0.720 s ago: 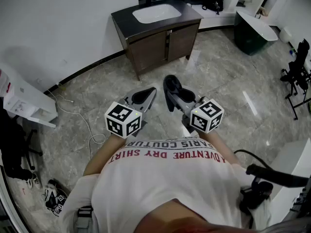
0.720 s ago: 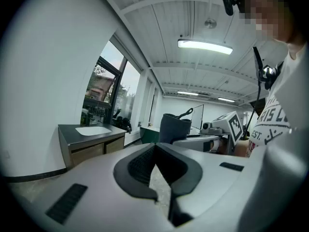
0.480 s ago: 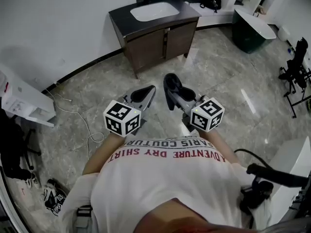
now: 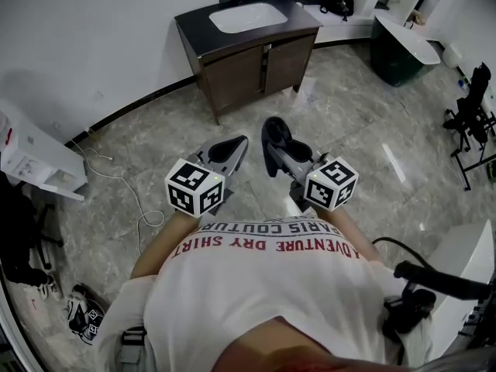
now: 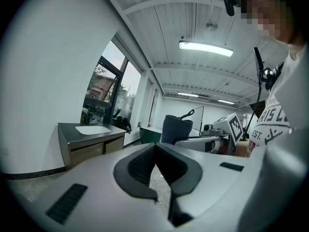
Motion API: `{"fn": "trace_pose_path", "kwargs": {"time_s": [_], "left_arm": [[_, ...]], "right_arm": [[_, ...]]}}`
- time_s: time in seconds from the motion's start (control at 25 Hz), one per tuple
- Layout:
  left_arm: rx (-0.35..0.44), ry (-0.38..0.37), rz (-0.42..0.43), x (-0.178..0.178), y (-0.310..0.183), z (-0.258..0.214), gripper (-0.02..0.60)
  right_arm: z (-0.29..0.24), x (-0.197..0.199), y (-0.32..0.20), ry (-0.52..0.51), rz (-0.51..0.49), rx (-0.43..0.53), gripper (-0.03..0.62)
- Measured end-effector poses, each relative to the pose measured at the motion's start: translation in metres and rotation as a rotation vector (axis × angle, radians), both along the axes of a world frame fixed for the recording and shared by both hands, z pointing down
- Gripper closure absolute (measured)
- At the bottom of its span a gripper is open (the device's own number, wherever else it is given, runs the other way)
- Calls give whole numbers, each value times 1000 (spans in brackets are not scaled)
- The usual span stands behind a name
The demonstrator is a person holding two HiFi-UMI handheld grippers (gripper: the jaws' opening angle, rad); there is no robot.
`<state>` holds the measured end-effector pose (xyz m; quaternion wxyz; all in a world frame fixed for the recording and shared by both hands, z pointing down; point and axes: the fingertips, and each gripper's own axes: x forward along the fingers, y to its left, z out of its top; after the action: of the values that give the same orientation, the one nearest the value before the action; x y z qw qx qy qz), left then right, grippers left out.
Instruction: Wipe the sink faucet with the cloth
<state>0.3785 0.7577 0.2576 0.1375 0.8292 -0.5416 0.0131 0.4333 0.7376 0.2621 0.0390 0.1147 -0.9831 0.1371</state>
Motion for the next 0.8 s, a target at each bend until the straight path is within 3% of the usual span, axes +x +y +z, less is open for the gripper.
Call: {"fn": "trace_pose_path", "kwargs": {"time_s": [0.28, 0.52, 0.68, 0.8], "left_arm": [[-10, 17, 4, 3, -19, 11, 580], [-37, 20, -2, 2, -72, 21, 580], [-63, 10, -18, -18, -128, 36, 580], [-83, 14, -36, -36, -197, 45, 580]], "right_arm": [[5, 7, -20, -18, 18, -31, 517], [19, 2, -70, -5, 3, -55, 517], [31, -16, -128, -16, -6, -62, 517], [41, -29, -204, -21, 10, -101, 517]]}}
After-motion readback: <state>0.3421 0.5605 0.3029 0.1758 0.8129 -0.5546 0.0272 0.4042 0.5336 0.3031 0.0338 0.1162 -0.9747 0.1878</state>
